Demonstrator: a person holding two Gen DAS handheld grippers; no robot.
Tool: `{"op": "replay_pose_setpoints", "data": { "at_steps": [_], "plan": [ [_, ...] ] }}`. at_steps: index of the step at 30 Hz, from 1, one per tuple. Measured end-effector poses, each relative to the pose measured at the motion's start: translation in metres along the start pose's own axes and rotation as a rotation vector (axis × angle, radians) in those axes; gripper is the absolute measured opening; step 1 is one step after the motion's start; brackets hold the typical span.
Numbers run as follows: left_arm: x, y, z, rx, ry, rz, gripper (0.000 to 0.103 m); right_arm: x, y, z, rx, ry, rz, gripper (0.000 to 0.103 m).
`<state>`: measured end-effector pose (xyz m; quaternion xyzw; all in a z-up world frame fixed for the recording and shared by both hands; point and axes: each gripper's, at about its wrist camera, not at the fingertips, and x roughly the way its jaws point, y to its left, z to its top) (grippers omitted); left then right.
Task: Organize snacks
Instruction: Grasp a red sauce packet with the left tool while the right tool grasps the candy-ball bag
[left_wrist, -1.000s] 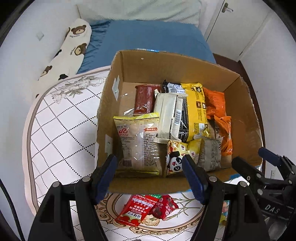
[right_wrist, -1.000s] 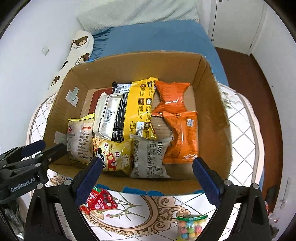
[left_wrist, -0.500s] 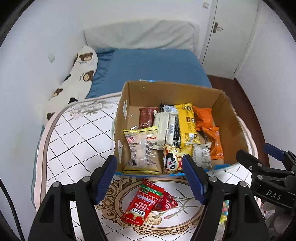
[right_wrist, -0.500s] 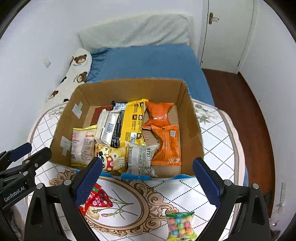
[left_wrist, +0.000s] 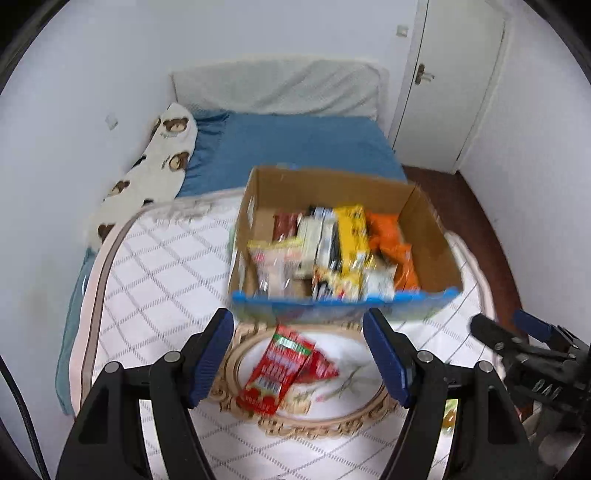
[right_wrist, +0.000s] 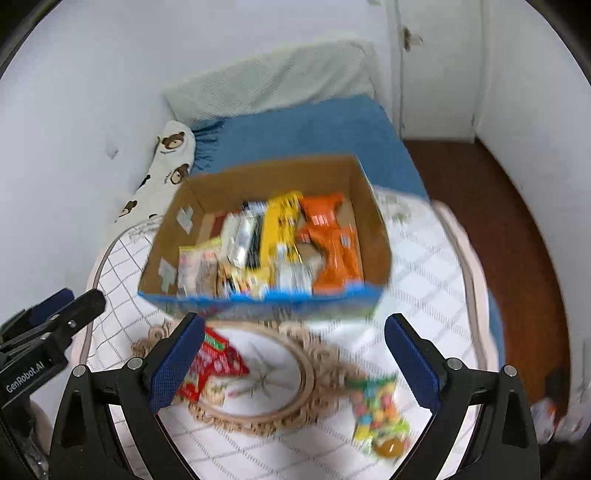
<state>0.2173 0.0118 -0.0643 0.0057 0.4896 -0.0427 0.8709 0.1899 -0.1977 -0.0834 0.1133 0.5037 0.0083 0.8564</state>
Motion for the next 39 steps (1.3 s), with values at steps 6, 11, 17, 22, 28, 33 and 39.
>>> {"op": "replay_pose_setpoints", "data": {
  "at_steps": [6,11,17,22,28,33,39],
  "plan": [
    [0.049,0.014,-0.059,-0.001,0.149,0.074,0.071,0.034,-0.071,-0.062,0.200,0.146,0.005,0.100],
    [0.108,0.014,-0.090,0.088,0.292,0.146,0.071,0.067,-0.118,-0.109,0.298,0.253,-0.007,0.100],
    [0.152,0.007,-0.098,0.218,0.386,0.200,0.071,0.100,-0.130,-0.117,0.257,0.300,-0.027,0.100],
    [0.185,0.003,-0.088,0.303,0.433,0.247,0.071,0.136,-0.117,-0.111,0.137,0.351,-0.043,0.100],
    [0.210,-0.014,-0.075,0.434,0.458,0.212,0.073,0.176,-0.092,-0.117,-0.011,0.435,-0.082,0.091],
    [0.214,-0.030,-0.075,0.476,0.468,0.130,0.072,0.183,-0.073,-0.119,-0.077,0.423,-0.117,0.078],
    [0.210,-0.020,-0.087,0.409,0.466,0.081,0.056,0.183,-0.056,-0.128,-0.059,0.433,-0.145,0.063]
  ]
}}
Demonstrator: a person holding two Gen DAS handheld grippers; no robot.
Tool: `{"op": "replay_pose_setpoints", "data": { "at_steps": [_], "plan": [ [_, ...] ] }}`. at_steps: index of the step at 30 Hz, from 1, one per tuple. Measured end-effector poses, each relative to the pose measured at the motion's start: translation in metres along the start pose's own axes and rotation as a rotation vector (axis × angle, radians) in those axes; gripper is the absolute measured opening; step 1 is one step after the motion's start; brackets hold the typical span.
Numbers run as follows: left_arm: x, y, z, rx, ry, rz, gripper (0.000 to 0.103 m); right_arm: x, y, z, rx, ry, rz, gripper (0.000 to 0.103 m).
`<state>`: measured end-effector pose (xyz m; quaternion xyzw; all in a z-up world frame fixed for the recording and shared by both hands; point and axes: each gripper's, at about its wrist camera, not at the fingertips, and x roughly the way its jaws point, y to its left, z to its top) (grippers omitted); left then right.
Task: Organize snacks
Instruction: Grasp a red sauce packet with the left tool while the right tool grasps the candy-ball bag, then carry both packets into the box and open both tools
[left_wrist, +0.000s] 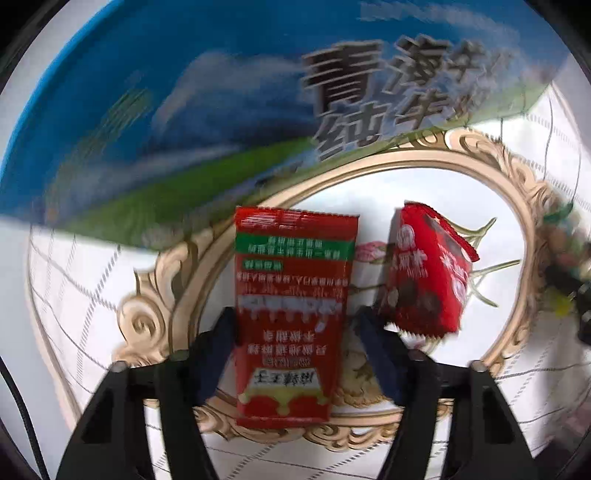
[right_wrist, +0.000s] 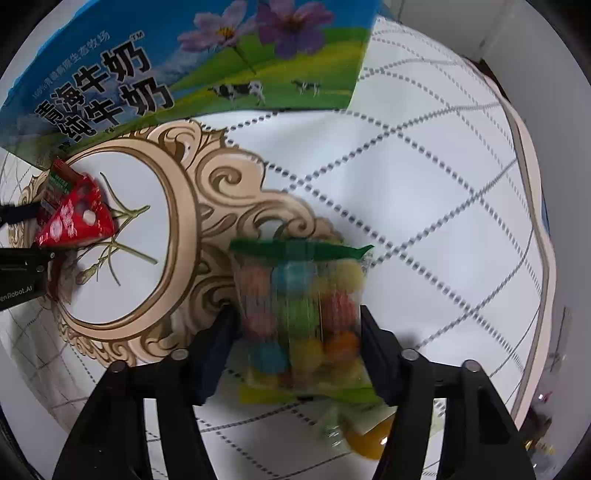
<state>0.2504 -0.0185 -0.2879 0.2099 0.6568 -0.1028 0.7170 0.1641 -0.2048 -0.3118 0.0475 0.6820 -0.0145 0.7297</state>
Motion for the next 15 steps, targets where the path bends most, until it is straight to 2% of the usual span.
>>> {"op": "replay_pose_setpoints", "data": {
  "at_steps": [3,6,9,11,15],
  "plan": [
    [0.002,0.021,-0.016,-0.118,0.034,-0.035,0.054,-0.002,0.008,-0.007,0.020,0.015,0.005,0.059],
    [0.004,0.037,-0.045,-0.256,0.072,-0.150,0.054,-0.001,0.018,-0.020,0.044,0.043,0.024,0.059],
    [0.012,0.048,-0.087,-0.390,0.123,-0.255,0.054,0.001,0.031,-0.038,0.041,0.069,0.029,0.059],
    [0.015,0.049,-0.108,-0.420,0.139,-0.282,0.054,0.002,0.037,-0.048,0.026,0.081,0.032,0.059],
    [0.020,0.046,-0.130,-0.417,0.155,-0.280,0.055,0.002,0.048,-0.068,0.000,0.112,0.059,0.059]
  ]
}}
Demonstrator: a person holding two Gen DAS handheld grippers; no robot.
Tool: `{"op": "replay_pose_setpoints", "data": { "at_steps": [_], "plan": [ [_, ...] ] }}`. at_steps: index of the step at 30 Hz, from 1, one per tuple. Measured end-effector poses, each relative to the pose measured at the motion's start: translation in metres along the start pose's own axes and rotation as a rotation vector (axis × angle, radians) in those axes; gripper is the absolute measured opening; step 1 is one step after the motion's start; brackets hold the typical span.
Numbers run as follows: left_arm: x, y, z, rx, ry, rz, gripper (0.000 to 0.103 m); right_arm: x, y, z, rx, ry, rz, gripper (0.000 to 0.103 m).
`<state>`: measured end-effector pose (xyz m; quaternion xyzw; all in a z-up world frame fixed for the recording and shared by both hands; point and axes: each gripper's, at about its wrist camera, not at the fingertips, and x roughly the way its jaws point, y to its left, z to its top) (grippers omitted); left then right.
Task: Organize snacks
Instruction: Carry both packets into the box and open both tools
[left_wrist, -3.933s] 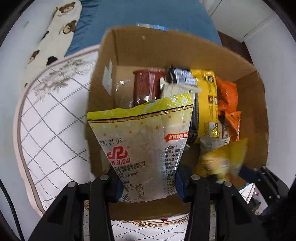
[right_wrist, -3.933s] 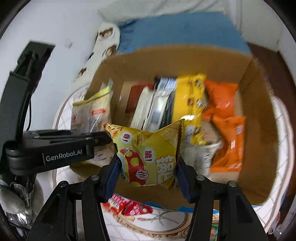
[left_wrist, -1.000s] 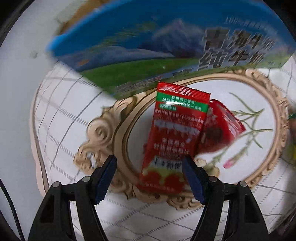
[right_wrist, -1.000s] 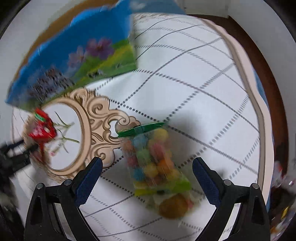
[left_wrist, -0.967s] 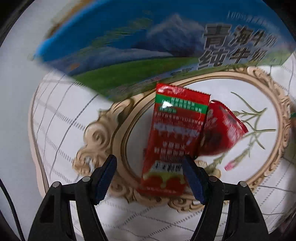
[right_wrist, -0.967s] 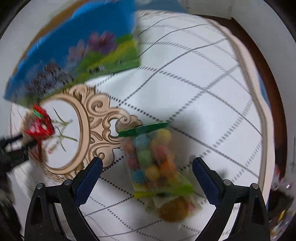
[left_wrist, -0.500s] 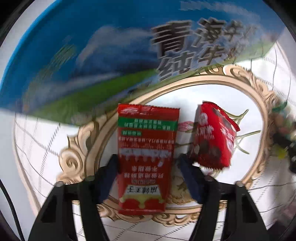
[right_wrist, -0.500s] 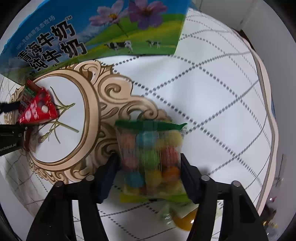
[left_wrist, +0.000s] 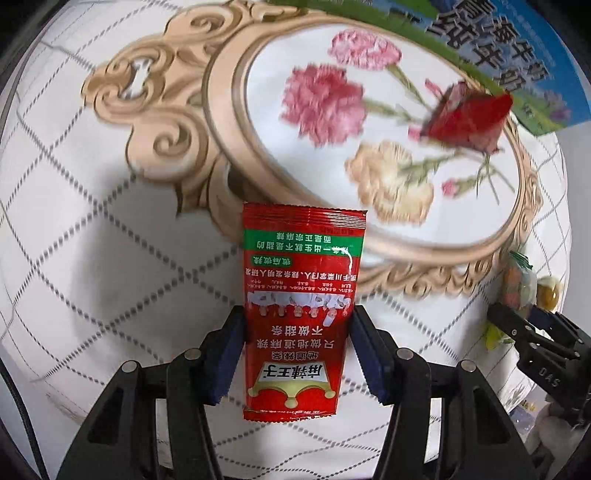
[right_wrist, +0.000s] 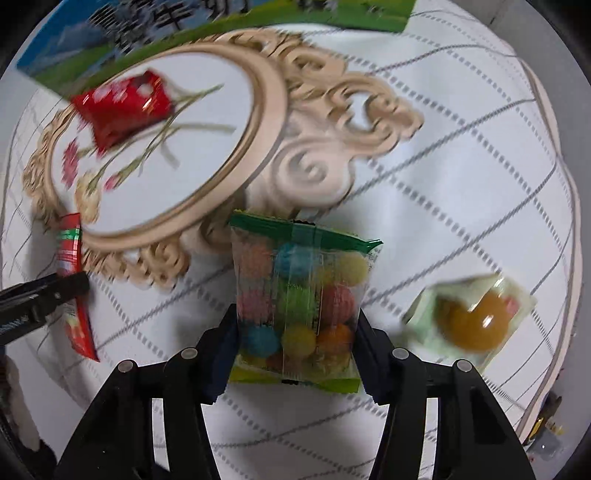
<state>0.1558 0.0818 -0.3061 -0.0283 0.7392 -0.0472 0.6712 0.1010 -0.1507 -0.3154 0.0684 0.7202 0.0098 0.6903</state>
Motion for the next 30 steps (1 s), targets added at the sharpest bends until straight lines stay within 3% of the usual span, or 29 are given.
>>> {"op": "replay_pose_setpoints", "data": {
  "at_steps": [3,9,14,18,22,26,30],
  "plan": [
    [0.011,-0.002,-0.012,0.030,0.022,0.025,0.056,0.001,0.002,-0.010,0.003,0.017,0.039,0.059],
    [0.014,-0.008,-0.017,-0.014,-0.004,0.044,0.056,0.004,0.000,-0.020,0.084,0.020,0.107,0.063],
    [0.011,-0.012,-0.031,-0.023,-0.038,0.078,0.050,0.000,-0.008,-0.005,0.083,0.012,0.106,0.063],
    [0.006,-0.024,-0.027,-0.023,-0.045,0.099,0.047,0.005,0.001,-0.001,0.031,-0.052,0.058,0.059],
    [-0.014,-0.029,-0.031,-0.030,-0.056,0.087,0.046,0.003,0.006,-0.008,0.000,-0.088,0.051,0.055],
    [-0.042,-0.046,-0.030,-0.004,-0.104,0.050,0.046,-0.006,0.008,-0.014,0.010,-0.109,0.112,0.054],
    [-0.080,-0.070,-0.022,0.028,-0.170,-0.020,0.046,-0.047,-0.010,-0.009,0.009,-0.139,0.160,0.054]
  ]
}}
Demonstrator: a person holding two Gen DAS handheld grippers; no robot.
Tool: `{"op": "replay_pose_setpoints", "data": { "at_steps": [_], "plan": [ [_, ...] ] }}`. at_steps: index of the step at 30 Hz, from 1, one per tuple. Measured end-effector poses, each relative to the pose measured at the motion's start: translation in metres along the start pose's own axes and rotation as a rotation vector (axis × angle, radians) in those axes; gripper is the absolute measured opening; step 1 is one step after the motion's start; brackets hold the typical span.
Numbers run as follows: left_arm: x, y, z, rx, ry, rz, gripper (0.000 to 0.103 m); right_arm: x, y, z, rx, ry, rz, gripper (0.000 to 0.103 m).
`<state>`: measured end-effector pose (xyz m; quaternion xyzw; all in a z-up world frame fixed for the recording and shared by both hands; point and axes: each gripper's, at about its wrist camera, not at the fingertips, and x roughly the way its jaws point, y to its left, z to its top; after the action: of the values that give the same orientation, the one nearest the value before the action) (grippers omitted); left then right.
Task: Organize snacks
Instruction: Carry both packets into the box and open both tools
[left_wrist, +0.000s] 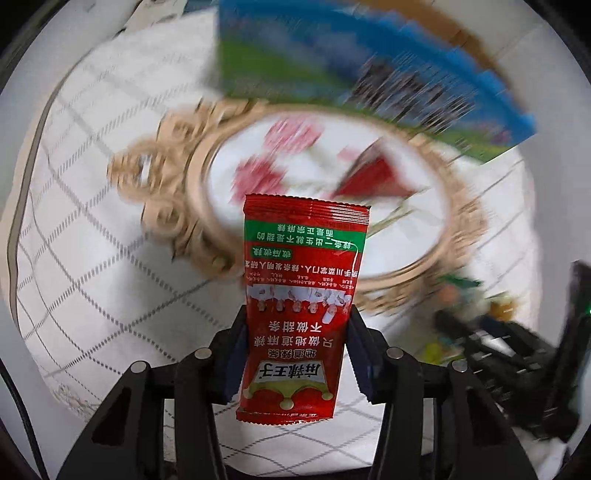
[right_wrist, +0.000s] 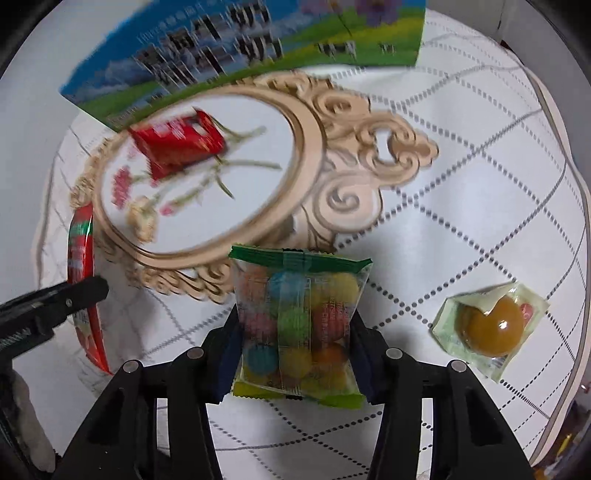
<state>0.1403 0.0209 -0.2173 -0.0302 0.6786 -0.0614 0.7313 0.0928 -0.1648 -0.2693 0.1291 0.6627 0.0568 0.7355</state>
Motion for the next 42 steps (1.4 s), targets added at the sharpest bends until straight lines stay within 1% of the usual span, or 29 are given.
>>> {"op": "replay_pose_setpoints", "data": {
  "at_steps": [3,5,7,8,10,12,14,15,17,20,24,26,27,29,30,31,36,37,38,40,41,42],
  "plan": [
    [-0.032,-0.019,0.014,0.030,-0.057,-0.056,0.046,-0.032,-0.001,0.012,-0.007,-0.039,0.037,0.054],
    [-0.056,-0.032,0.028,0.050,-0.085,-0.108,0.046,-0.054,-0.001,0.019,-0.011,-0.076,0.058,0.054],
    [-0.074,-0.034,0.043,0.061,-0.106,-0.148,0.046,-0.081,-0.001,0.031,-0.008,-0.118,0.087,0.054],
    [-0.083,-0.038,0.052,0.071,-0.116,-0.171,0.046,-0.090,0.000,0.036,-0.004,-0.135,0.099,0.054],
    [-0.097,-0.039,0.078,0.079,-0.143,-0.191,0.046,-0.111,0.000,0.052,-0.001,-0.174,0.129,0.054],
    [-0.111,-0.044,0.100,0.094,-0.173,-0.189,0.046,-0.128,0.006,0.069,-0.001,-0.211,0.149,0.054],
    [-0.127,-0.046,0.125,0.111,-0.208,-0.169,0.046,-0.135,0.013,0.091,-0.008,-0.244,0.161,0.054],
    [-0.127,-0.051,0.136,0.120,-0.214,-0.157,0.046,-0.143,0.015,0.106,-0.016,-0.259,0.164,0.054],
    [-0.128,-0.049,0.168,0.129,-0.226,-0.129,0.046,-0.152,0.019,0.133,-0.031,-0.282,0.149,0.054],
    [-0.119,-0.045,0.226,0.134,-0.201,-0.080,0.046,-0.147,0.026,0.176,-0.047,-0.288,0.115,0.054],
    [-0.082,-0.034,0.283,0.121,-0.109,-0.022,0.046,-0.124,0.024,0.241,-0.040,-0.245,0.066,0.054],
    [-0.058,-0.028,0.314,0.112,-0.061,0.038,0.046,-0.106,0.023,0.266,-0.039,-0.218,0.033,0.054],
    [-0.046,-0.025,0.326,0.106,-0.034,0.055,0.046,-0.097,0.022,0.275,-0.038,-0.208,0.024,0.054],
    [-0.025,-0.018,0.343,0.083,0.016,0.071,0.046,-0.079,0.020,0.294,-0.028,-0.181,0.007,0.054],
    [-0.019,-0.018,0.347,0.080,0.027,0.081,0.046,-0.070,0.017,0.301,-0.020,-0.168,0.002,0.054],
    [-0.009,-0.015,0.356,0.079,0.044,0.106,0.046,-0.061,0.016,0.308,-0.015,-0.155,-0.004,0.054],
    [0.015,-0.003,0.378,0.041,0.061,0.177,0.049,-0.030,0.009,0.325,0.006,-0.111,-0.004,0.054],
    [0.020,0.001,0.381,0.024,0.072,0.190,0.054,-0.026,0.007,0.327,0.014,-0.103,0.003,0.055],
    [0.025,0.004,0.383,0.005,0.088,0.178,0.062,-0.020,0.005,0.330,0.023,-0.092,0.008,0.058],
    [0.029,0.009,0.388,-0.021,0.098,0.134,0.069,-0.006,0.003,0.336,0.034,-0.035,0.025,0.092],
    [0.030,0.010,0.389,-0.026,0.095,0.125,0.073,-0.002,0.002,0.337,0.038,-0.022,0.034,0.094],
    [0.030,0.011,0.389,-0.030,0.090,0.122,0.073,-0.001,0.003,0.336,0.033,-0.022,0.026,0.094]
  ]
}}
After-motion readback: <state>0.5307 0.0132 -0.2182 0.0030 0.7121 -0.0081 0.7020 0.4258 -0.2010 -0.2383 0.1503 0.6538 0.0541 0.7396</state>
